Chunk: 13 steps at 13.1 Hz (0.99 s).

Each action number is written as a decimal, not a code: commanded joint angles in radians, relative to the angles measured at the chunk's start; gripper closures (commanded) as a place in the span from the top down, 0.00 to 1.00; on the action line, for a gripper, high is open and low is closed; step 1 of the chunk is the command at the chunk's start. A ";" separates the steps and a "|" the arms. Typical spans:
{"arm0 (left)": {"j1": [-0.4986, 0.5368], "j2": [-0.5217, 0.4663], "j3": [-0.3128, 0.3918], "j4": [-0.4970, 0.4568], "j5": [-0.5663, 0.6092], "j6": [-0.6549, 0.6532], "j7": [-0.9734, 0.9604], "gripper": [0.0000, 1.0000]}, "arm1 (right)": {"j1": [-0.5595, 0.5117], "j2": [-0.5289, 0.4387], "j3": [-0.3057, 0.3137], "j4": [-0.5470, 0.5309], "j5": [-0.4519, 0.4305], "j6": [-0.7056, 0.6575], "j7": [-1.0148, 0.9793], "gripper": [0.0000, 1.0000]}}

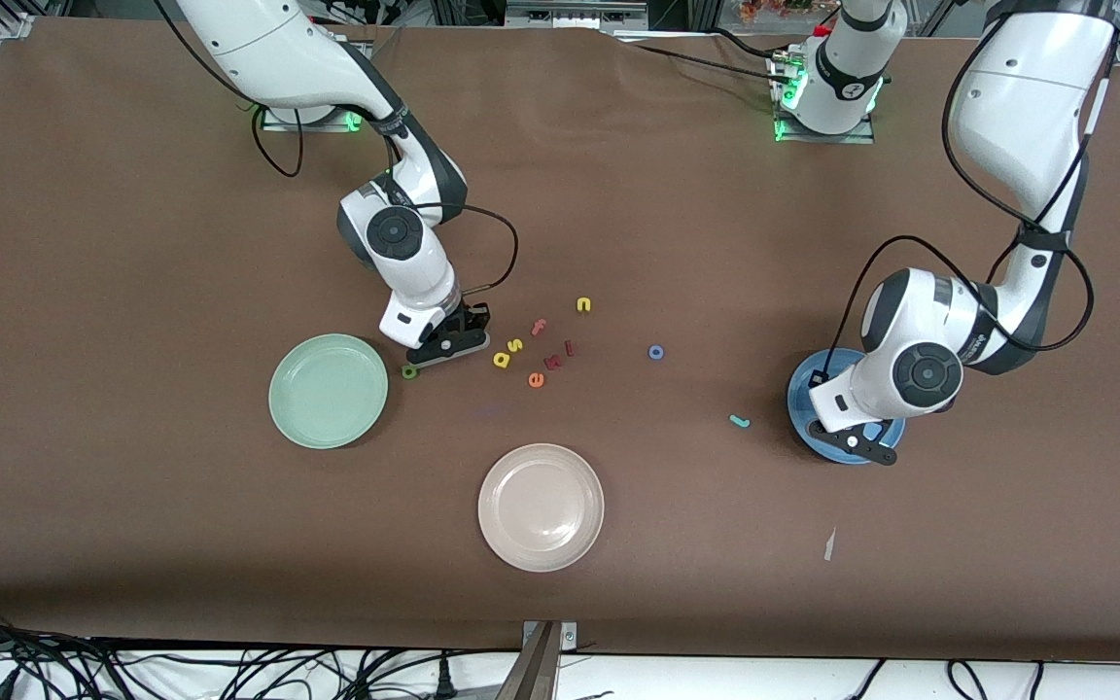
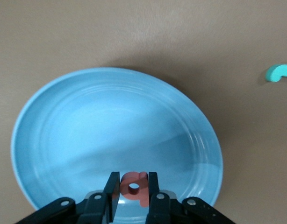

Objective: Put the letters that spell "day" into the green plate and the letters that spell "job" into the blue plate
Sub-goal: 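Drop the pink a on the blue plate while the right gripper carries the cyan y, then release the cyan y onto the green plate while the left gripper reaches the cyan l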

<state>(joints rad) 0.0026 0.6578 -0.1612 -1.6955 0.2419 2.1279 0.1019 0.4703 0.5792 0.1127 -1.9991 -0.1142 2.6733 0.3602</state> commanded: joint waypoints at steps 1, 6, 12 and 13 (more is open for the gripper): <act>0.008 0.013 -0.015 0.030 0.016 -0.009 0.015 1.00 | -0.001 -0.001 -0.001 -0.007 -0.010 0.008 0.020 0.17; -0.003 -0.030 -0.047 0.037 0.014 -0.035 0.009 1.00 | -0.001 -0.001 -0.001 -0.007 -0.008 0.008 0.019 0.00; -0.030 0.015 -0.127 0.127 0.022 -0.034 0.275 1.00 | -0.010 -0.120 -0.007 -0.003 -0.005 -0.155 -0.009 0.00; -0.033 0.043 -0.127 0.161 0.019 -0.029 0.365 1.00 | -0.024 -0.160 -0.013 -0.004 -0.002 -0.202 -0.036 0.00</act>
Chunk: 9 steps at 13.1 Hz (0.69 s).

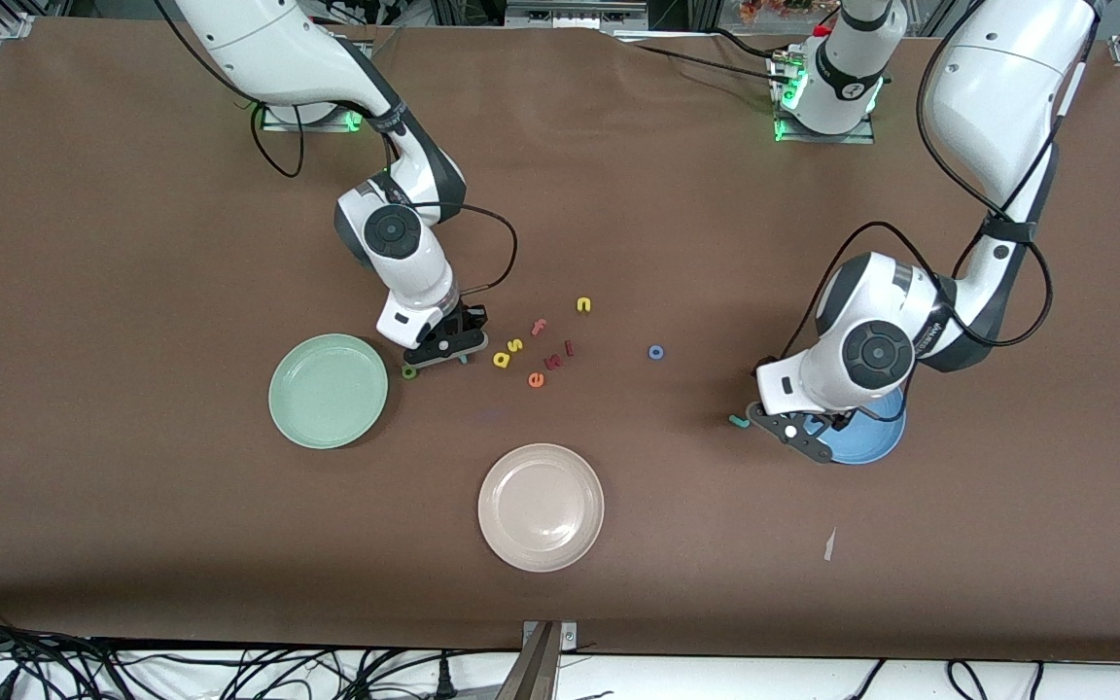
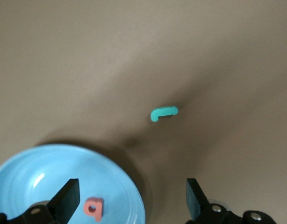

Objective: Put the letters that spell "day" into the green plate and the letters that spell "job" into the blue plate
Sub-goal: 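Release the cyan y onto the green plate while the left gripper reaches the cyan l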

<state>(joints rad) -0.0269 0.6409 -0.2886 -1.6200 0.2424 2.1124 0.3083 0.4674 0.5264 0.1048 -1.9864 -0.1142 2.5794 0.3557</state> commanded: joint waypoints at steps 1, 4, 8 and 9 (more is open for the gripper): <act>-0.017 0.089 0.000 0.112 0.015 -0.009 0.237 1.00 | -0.044 -0.143 -0.005 -0.022 -0.001 -0.148 -0.059 0.00; -0.065 0.152 0.002 0.166 0.018 0.000 0.333 1.00 | -0.160 -0.210 -0.005 -0.028 -0.001 -0.243 -0.234 0.00; -0.073 0.171 0.002 0.135 0.015 0.063 0.379 0.98 | -0.265 -0.206 -0.005 -0.040 -0.001 -0.259 -0.337 0.40; -0.067 0.172 0.002 0.121 0.015 0.078 0.380 0.95 | -0.277 -0.200 -0.005 -0.042 -0.001 -0.246 -0.334 0.99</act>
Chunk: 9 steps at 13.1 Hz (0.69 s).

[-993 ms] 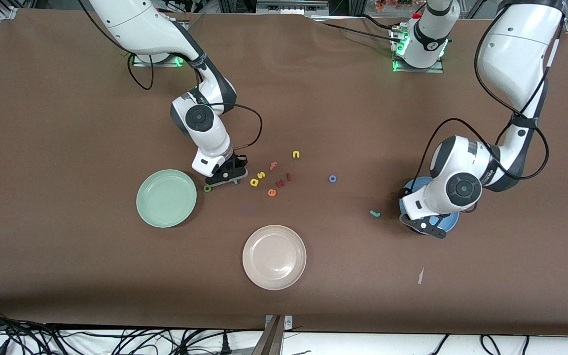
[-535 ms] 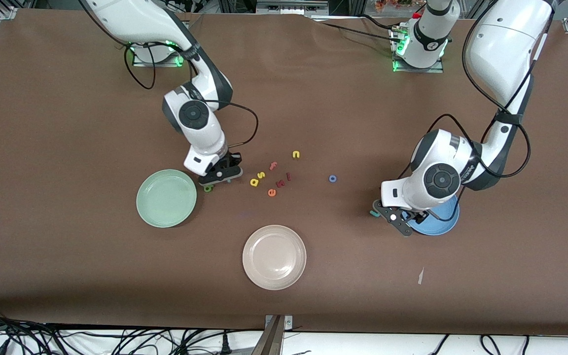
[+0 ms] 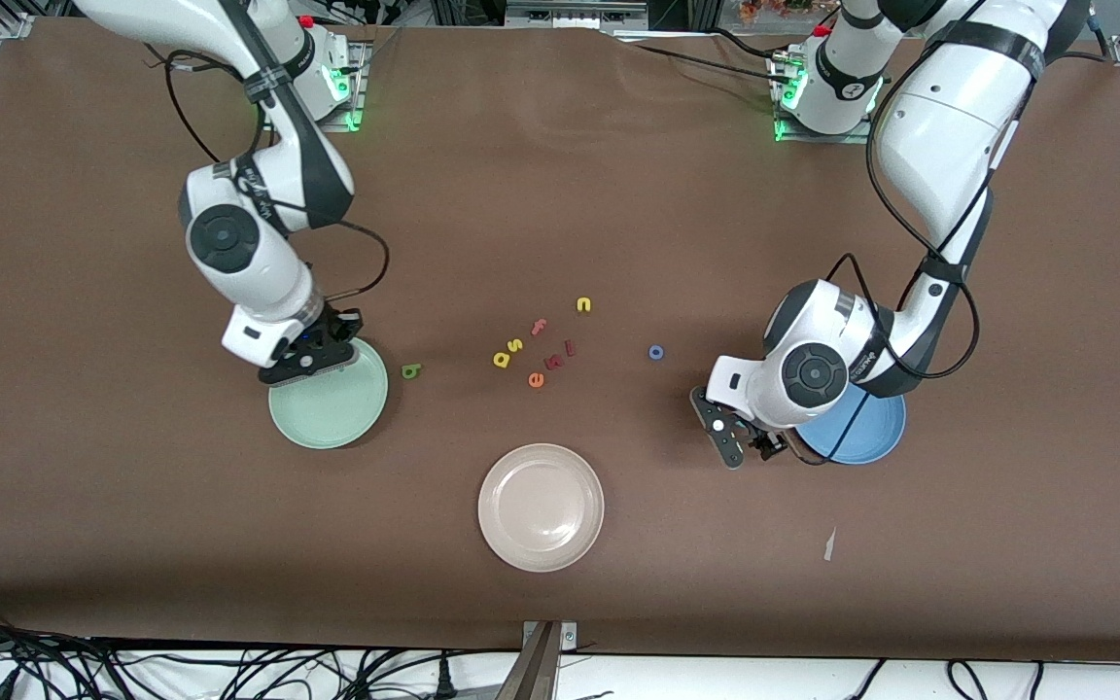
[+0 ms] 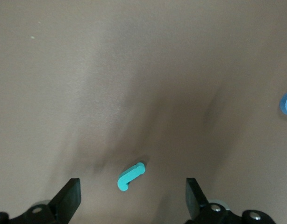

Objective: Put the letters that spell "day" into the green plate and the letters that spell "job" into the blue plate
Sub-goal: 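Release the cyan y onto the green plate while the left gripper reaches the cyan l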

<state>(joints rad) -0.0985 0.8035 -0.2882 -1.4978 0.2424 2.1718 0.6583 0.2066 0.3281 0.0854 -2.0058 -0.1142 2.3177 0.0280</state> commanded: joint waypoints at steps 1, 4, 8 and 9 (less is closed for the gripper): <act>0.011 0.014 0.001 -0.001 0.017 0.028 0.041 0.94 | -0.022 -0.001 0.013 -0.022 -0.001 0.022 -0.008 1.00; 0.032 0.045 0.001 -0.002 0.015 0.077 0.104 0.86 | -0.024 -0.001 0.014 -0.022 0.001 0.023 0.000 1.00; 0.037 0.045 0.001 -0.013 0.015 0.077 0.132 0.29 | -0.015 0.043 0.016 -0.010 0.051 0.089 0.010 1.00; 0.037 0.042 0.001 -0.015 0.017 0.077 0.132 0.10 | 0.000 0.067 0.019 0.001 0.063 0.110 0.023 1.00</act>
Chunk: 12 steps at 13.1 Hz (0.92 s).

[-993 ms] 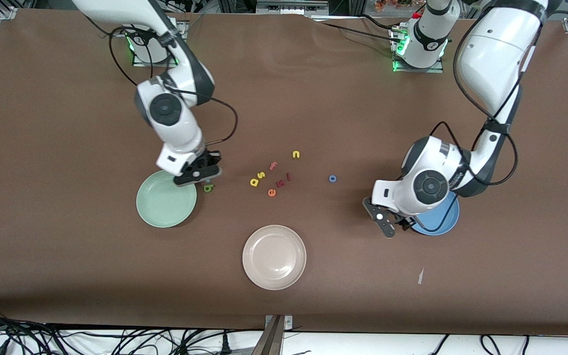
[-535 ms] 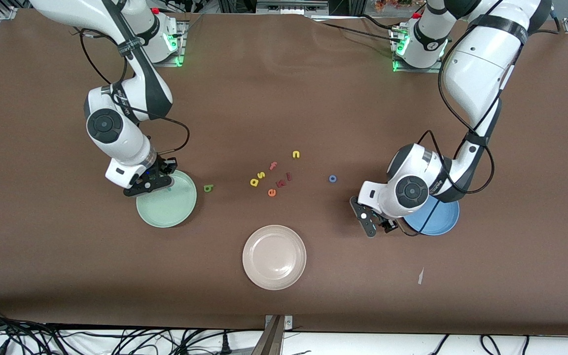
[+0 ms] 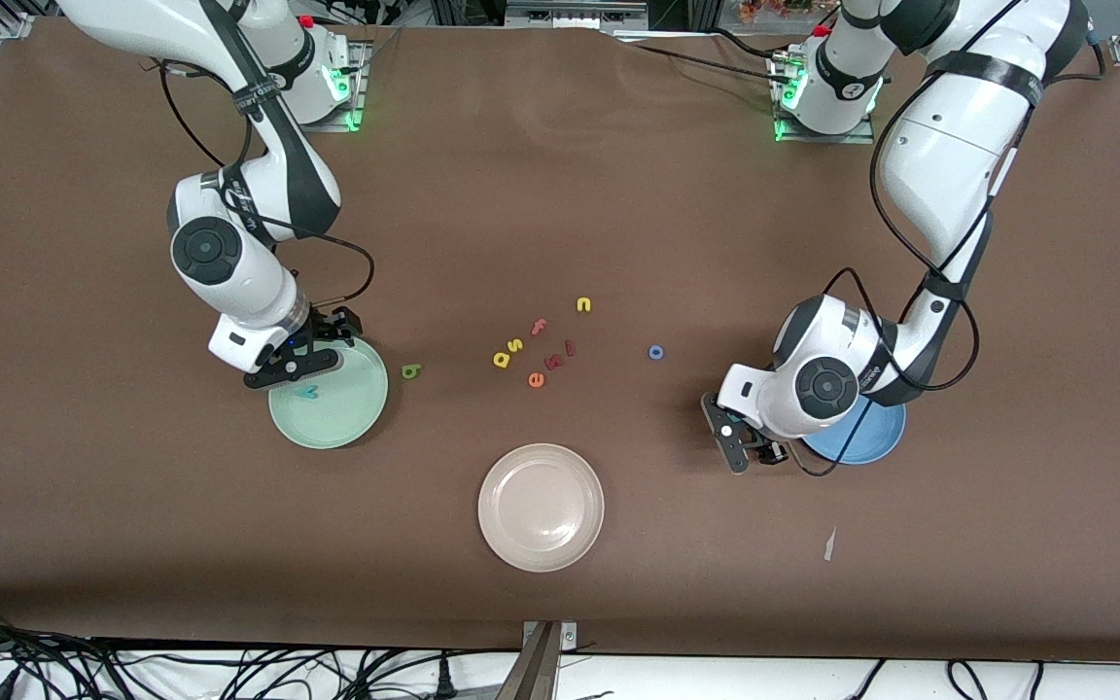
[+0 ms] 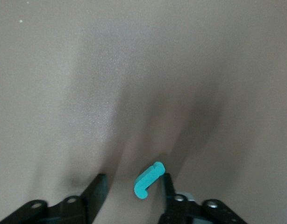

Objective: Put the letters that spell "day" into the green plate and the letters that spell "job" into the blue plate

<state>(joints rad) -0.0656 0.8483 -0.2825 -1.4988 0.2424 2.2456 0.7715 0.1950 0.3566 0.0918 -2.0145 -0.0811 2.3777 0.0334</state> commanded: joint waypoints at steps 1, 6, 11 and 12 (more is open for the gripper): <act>0.003 -0.003 -0.004 -0.014 0.017 0.003 0.017 0.00 | 0.047 0.068 0.013 0.046 0.040 0.054 0.060 1.00; 0.007 -0.024 -0.004 -0.008 0.018 -0.009 0.014 0.00 | 0.150 0.149 0.011 0.147 0.037 0.054 0.195 1.00; 0.073 -0.123 -0.001 -0.003 0.032 -0.153 0.017 0.00 | 0.169 0.192 0.009 0.183 0.035 0.075 0.198 0.93; 0.091 -0.136 0.000 -0.005 0.032 -0.187 0.032 0.00 | 0.169 0.200 0.009 0.181 0.034 0.098 0.192 0.83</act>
<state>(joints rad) -0.0140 0.7669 -0.2781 -1.4829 0.2428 2.1232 0.7777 0.3554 0.5260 0.1043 -1.8619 -0.0580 2.4505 0.2298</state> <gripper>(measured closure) 0.846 0.044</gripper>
